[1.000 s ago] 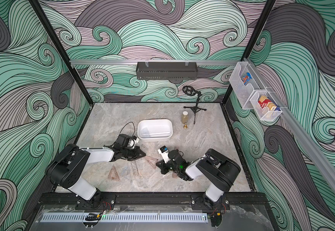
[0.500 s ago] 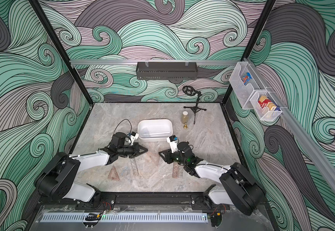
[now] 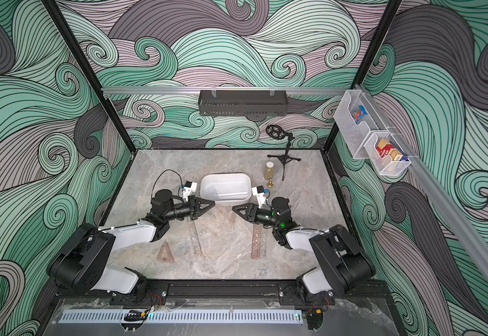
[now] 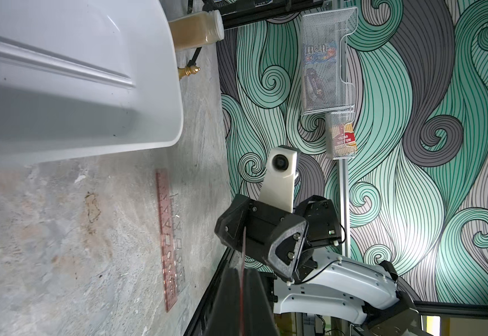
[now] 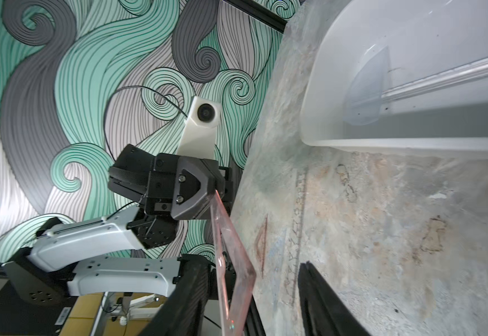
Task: Put the scattered rulers into the storage box
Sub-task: Pick up the ruler from the center of the board, then place the ruler in the storage box.
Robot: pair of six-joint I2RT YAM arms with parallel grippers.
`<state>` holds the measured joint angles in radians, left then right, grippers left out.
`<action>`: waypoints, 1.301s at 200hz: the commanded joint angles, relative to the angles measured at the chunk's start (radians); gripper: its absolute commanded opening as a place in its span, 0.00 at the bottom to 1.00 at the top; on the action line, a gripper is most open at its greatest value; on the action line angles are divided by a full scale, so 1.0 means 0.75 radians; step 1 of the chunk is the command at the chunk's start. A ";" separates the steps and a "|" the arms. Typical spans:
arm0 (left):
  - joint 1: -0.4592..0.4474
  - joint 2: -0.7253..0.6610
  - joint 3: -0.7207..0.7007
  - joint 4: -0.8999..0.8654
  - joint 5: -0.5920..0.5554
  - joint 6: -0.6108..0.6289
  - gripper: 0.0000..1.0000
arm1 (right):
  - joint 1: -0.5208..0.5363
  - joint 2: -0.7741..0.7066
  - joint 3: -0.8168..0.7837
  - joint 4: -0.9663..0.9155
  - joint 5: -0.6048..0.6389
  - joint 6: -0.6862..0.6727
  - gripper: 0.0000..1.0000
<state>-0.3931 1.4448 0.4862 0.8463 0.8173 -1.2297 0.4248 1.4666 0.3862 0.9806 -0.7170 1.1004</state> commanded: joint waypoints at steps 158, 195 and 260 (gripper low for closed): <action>0.075 -0.020 0.159 -0.412 0.014 0.332 0.57 | -0.075 0.230 0.442 -0.555 -0.112 -0.557 0.00; 0.157 -0.058 0.335 -0.865 -0.043 0.671 0.63 | -0.117 0.555 0.906 -1.080 -0.127 -1.043 0.00; 0.215 -0.045 0.319 -0.946 -0.055 0.781 0.63 | -0.123 0.833 1.370 -1.514 0.003 -1.414 0.00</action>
<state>-0.2394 1.4166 0.7231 0.1974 0.7826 -0.7158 0.3351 2.0583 1.3403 0.0216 -0.7387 0.1970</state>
